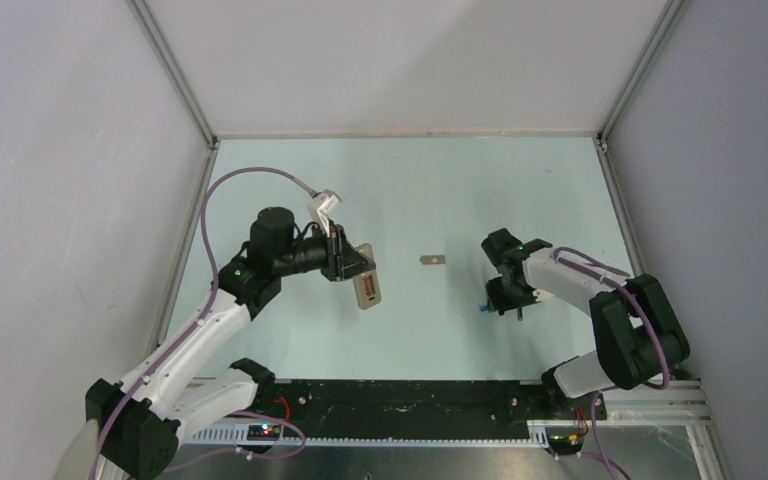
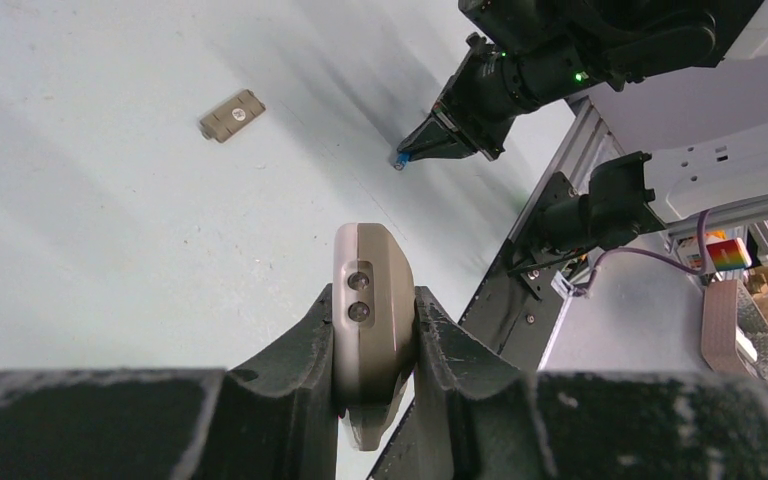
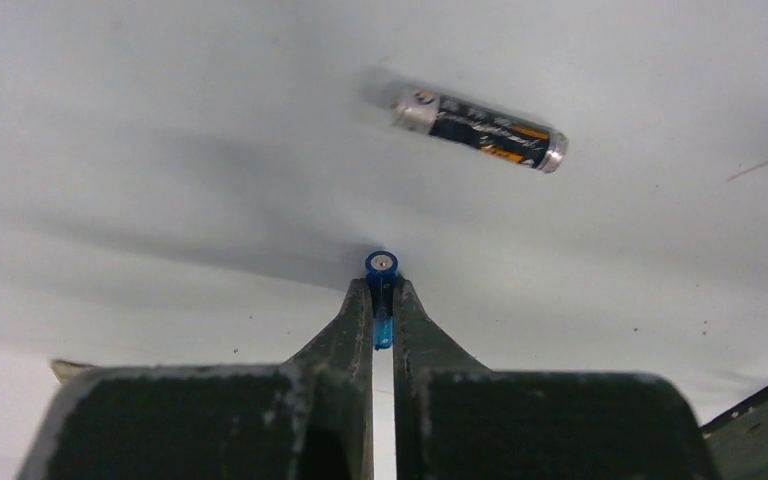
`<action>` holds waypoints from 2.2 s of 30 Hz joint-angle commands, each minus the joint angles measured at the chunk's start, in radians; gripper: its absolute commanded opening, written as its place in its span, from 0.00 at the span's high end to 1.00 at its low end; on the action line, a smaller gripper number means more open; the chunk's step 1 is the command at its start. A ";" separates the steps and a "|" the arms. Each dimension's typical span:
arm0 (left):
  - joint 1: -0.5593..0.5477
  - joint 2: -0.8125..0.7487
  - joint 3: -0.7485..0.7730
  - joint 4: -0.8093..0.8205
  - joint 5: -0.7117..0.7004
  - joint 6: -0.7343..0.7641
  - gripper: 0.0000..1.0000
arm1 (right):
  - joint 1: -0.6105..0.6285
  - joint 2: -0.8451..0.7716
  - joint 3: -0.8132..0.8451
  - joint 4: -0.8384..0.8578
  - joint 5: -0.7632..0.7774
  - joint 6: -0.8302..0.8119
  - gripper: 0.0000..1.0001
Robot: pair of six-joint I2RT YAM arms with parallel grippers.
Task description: Load the batteries into the remote control
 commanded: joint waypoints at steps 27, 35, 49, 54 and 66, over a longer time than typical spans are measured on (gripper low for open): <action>-0.123 0.166 0.107 0.031 0.173 -0.387 1.00 | 0.862 -0.655 -0.036 0.786 0.317 -1.311 1.00; -0.125 0.169 0.095 0.031 0.124 -0.419 1.00 | 0.910 -0.579 -0.014 0.860 0.326 -1.336 1.00; -0.126 0.182 0.088 0.031 0.121 -0.446 1.00 | 0.921 -0.493 -0.014 0.881 0.371 -1.336 1.00; -0.128 0.181 0.083 0.031 0.127 -0.421 1.00 | 0.917 -0.481 -0.014 0.872 0.370 -1.352 1.00; -0.127 0.169 0.086 0.030 0.095 -0.380 1.00 | 0.907 -0.437 -0.014 0.817 0.326 -1.290 1.00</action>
